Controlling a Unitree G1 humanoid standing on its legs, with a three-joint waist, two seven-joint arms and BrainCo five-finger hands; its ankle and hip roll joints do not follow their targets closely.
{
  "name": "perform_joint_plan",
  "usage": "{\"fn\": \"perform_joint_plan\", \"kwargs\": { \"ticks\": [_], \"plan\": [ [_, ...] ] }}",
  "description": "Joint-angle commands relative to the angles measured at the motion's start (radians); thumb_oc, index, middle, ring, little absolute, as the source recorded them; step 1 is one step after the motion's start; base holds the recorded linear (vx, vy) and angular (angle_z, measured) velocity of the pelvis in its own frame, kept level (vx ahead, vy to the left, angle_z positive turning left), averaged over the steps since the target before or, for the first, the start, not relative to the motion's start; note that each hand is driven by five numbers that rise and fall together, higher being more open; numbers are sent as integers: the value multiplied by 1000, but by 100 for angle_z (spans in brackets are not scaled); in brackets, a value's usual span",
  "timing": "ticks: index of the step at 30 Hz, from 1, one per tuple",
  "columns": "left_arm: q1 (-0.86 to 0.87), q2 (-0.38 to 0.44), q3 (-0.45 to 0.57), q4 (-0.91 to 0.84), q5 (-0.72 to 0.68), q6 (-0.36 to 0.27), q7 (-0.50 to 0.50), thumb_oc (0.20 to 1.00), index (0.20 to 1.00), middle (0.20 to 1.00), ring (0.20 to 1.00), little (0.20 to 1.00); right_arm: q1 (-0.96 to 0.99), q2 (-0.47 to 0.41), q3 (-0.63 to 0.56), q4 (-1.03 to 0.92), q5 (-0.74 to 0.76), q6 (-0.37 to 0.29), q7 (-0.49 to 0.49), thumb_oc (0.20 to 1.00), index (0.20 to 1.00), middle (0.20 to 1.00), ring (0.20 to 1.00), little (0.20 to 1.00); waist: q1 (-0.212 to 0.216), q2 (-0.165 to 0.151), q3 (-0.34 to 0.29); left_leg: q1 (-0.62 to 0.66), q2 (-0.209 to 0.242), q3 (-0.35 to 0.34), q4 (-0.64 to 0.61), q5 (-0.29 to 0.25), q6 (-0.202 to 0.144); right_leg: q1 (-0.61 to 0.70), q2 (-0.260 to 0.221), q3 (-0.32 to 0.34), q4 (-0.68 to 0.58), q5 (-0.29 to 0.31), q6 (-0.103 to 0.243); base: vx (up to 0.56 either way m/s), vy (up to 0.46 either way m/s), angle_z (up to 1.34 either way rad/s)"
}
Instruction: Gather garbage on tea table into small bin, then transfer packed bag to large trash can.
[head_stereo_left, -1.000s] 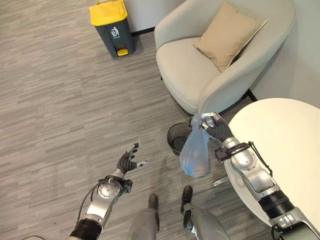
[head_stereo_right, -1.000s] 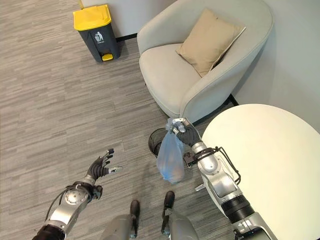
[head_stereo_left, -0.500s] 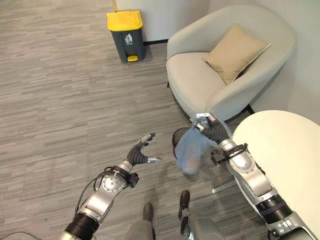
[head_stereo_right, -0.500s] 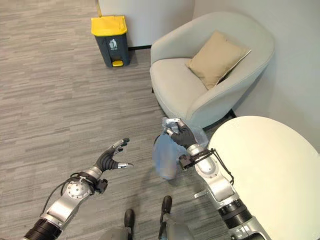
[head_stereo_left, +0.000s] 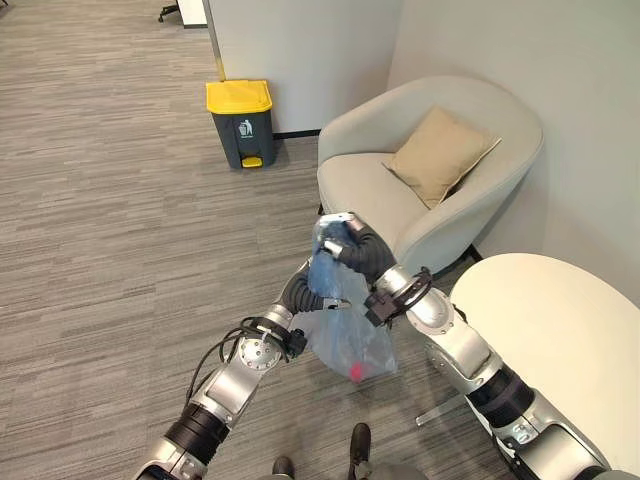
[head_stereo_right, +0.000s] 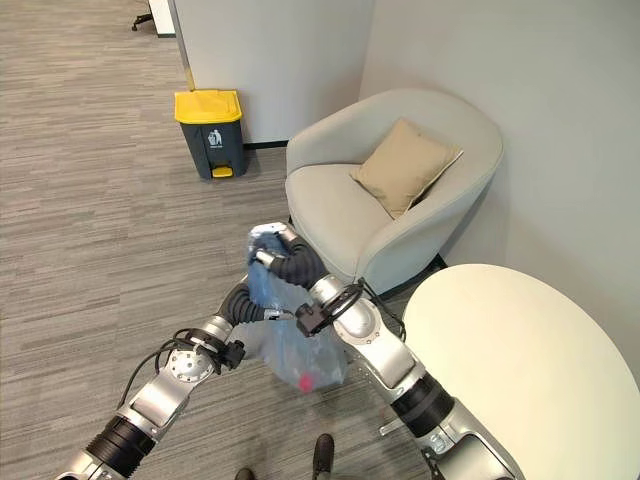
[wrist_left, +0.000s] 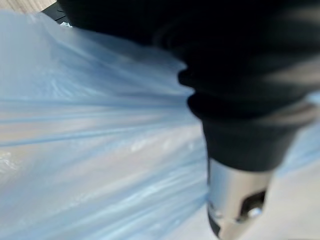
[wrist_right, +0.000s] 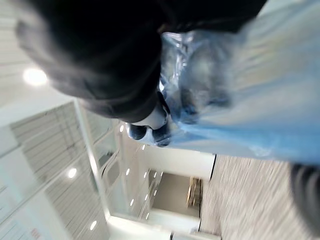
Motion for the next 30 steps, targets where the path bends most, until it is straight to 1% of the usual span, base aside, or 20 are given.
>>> {"fn": "perform_joint_plan", "kwargs": {
  "ticks": [1,4,8,10,16,17,19,21,26,27,28,29,30],
  "plan": [
    [-72,-10,-68,51,46,-37,4,1000,1000,1000,1000,1000,-109,73,-31,-22,72,-89,-3,200,200,200,200,200,13,-3,-8,-30,0,-17,6,-68,-20,97,-25,23,84,-252,92,15,21,3],
    [-116,-43,-145,126,66,-25,-17,1000,1000,1000,1000,1000,-162,117,13,1,99,-87,-9,200,200,200,200,200,10,-6,-16,-19,0,-13,-3,-67,-18,100,-25,25,81,-247,94,-3,35,1],
    [-167,-65,-204,171,99,-24,-27,1000,1000,1000,1000,1000,-199,131,36,19,106,-87,-16,200,200,200,200,200,1,-3,-21,-15,-1,-10,-12,-64,-16,100,-26,32,76,-241,97,-9,13,-5],
    [-179,-72,-211,178,99,-28,-26,200,200,200,200,200,-202,131,39,23,107,-89,-17,200,200,200,200,200,-3,-2,-22,-13,-2,-7,-16,-63,-16,99,-27,33,74,-237,99,-18,28,-13],
    [-179,-65,-180,145,54,-40,-17,200,200,200,200,200,-171,109,44,26,100,-78,-1,200,200,200,200,200,-11,3,-26,-8,-5,-1,-27,-57,-15,99,-29,35,67,-230,103,-7,18,-1],
    [-166,-54,-141,113,25,-47,-4,200,200,200,200,200,-139,88,37,29,74,-69,9,200,200,200,200,200,-13,5,-28,-6,-6,2,-34,-54,-15,98,-30,34,63,-226,105,-10,34,0],
    [-158,-47,-125,98,15,-49,-2,200,200,200,200,200,-125,80,33,27,58,-68,11,200,200,200,200,200,-13,6,-29,-6,-7,3,-36,-54,-15,98,-31,33,62,-225,106,-5,17,0],
    [-132,-39,-78,66,-15,-54,12,200,200,200,200,200,-84,56,18,30,11,-60,16,200,200,200,200,200,-12,6,-28,-9,-7,2,-38,-51,-15,98,-35,31,59,-220,110,0,0,0],
    [-88,-34,-26,36,-45,-60,25,200,200,200,200,200,-41,20,-11,17,-83,-57,10,200,200,200,200,200,-10,7,-28,-8,-10,0,-42,-50,-14,100,-39,28,57,-218,111,0,0,0],
    [-81,-33,-14,28,-50,-62,28,200,200,200,200,200,-38,12,-16,12,-109,-59,7,219,219,219,219,219,-9,7,-27,-8,-11,0,-42,-50,-14,100,-39,28,56,-218,112,0,0,0],
    [-68,-29,1,18,-60,-65,29,200,200,200,200,200,-34,-7,-29,-1,-155,-61,3,407,407,407,407,407,-9,7,-27,-8,-11,0,-43,-50,-13,101,-40,27,55,-218,113,0,0,0],
    [-53,-27,17,8,-69,-66,30,200,200,200,200,200,-27,-26,-40,-17,-204,-60,-2,545,545,545,545,545,-9,8,-28,-6,-12,0,-43,-51,-13,104,-41,26,55,-218,113,0,0,0],
    [-45,-25,25,3,-74,-68,30,200,200,200,200,200,-21,-38,-45,-21,-243,-59,-4,849,849,849,849,849,-8,7,-28,-6,-12,0,-43,-51,-12,104,-42,25,55,-218,114,0,0,0]
  ]
}}
